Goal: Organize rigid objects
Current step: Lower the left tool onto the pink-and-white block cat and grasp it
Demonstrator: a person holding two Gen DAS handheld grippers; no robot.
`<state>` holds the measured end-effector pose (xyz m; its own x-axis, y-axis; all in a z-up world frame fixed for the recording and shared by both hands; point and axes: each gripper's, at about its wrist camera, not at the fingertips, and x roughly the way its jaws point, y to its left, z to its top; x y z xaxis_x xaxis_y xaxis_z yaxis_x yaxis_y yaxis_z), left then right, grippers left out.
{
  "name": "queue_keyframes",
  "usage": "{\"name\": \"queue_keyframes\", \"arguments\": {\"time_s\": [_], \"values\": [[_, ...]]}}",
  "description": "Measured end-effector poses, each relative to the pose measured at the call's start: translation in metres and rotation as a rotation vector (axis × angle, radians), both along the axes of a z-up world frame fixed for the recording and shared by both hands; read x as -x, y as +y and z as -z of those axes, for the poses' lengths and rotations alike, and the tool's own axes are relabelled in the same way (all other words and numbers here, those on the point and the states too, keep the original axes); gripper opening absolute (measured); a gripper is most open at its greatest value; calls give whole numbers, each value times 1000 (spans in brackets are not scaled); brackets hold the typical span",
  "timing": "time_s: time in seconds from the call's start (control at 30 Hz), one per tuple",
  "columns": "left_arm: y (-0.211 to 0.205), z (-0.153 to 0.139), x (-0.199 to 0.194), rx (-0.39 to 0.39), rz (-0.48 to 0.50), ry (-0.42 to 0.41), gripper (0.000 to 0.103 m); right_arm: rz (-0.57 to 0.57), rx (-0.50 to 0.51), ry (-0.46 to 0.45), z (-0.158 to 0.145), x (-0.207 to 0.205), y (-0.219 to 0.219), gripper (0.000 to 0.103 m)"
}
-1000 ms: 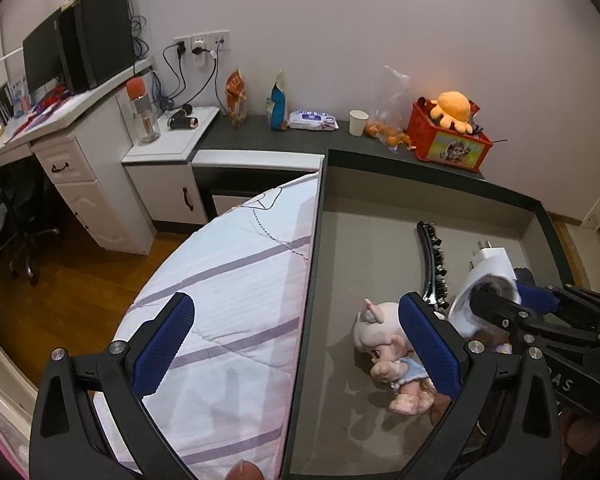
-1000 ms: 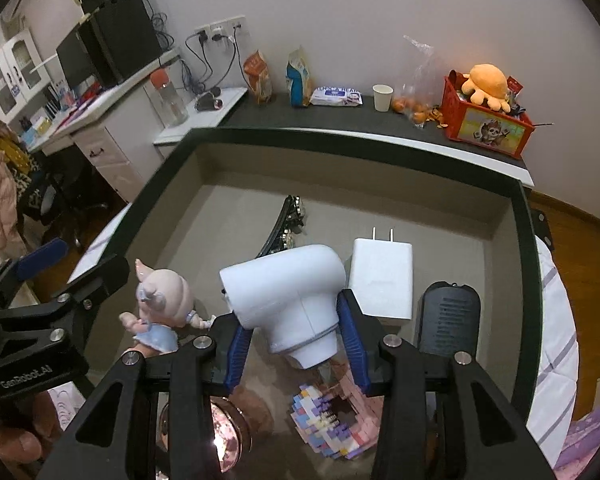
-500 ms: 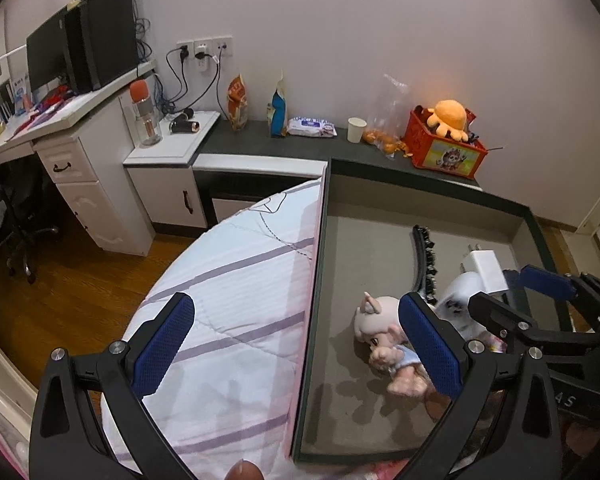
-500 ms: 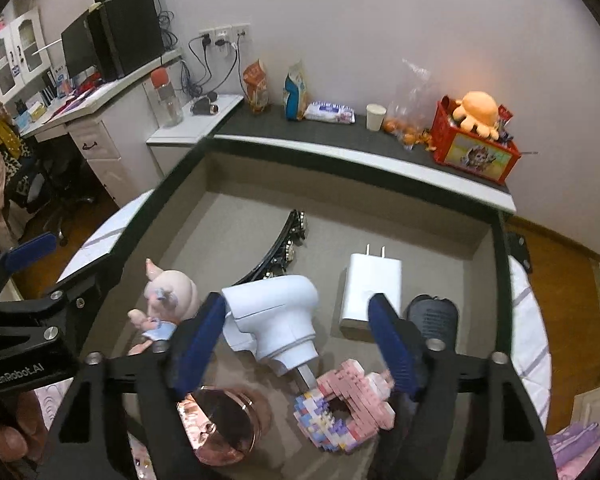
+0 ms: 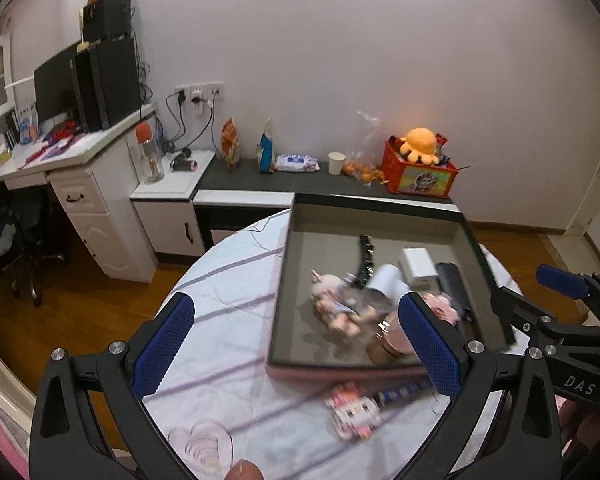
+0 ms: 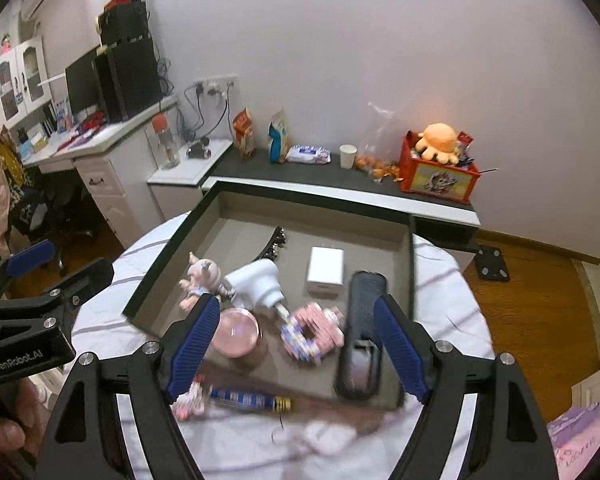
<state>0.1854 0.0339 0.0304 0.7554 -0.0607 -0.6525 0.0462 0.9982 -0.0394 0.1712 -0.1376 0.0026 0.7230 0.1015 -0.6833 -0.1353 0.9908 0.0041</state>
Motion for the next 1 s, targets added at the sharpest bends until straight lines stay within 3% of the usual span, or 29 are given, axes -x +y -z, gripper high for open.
{"name": "queue_keyframes", "arguments": {"time_s": [0.2, 0.57, 0.7, 1.0], "values": [[-17, -4, 53, -17, 36, -6, 103, 52, -34, -27, -7, 60, -26, 81], [-29, 47, 105, 4, 69, 116, 103, 123, -128, 59, 36, 124, -62, 82], [-27, 60, 105, 4, 59, 144, 103, 120, -134, 61, 39, 125, -61, 82], [-43, 97, 59, 0, 66, 213, 103, 112, -140, 93, 53, 112, -60, 82]]}}
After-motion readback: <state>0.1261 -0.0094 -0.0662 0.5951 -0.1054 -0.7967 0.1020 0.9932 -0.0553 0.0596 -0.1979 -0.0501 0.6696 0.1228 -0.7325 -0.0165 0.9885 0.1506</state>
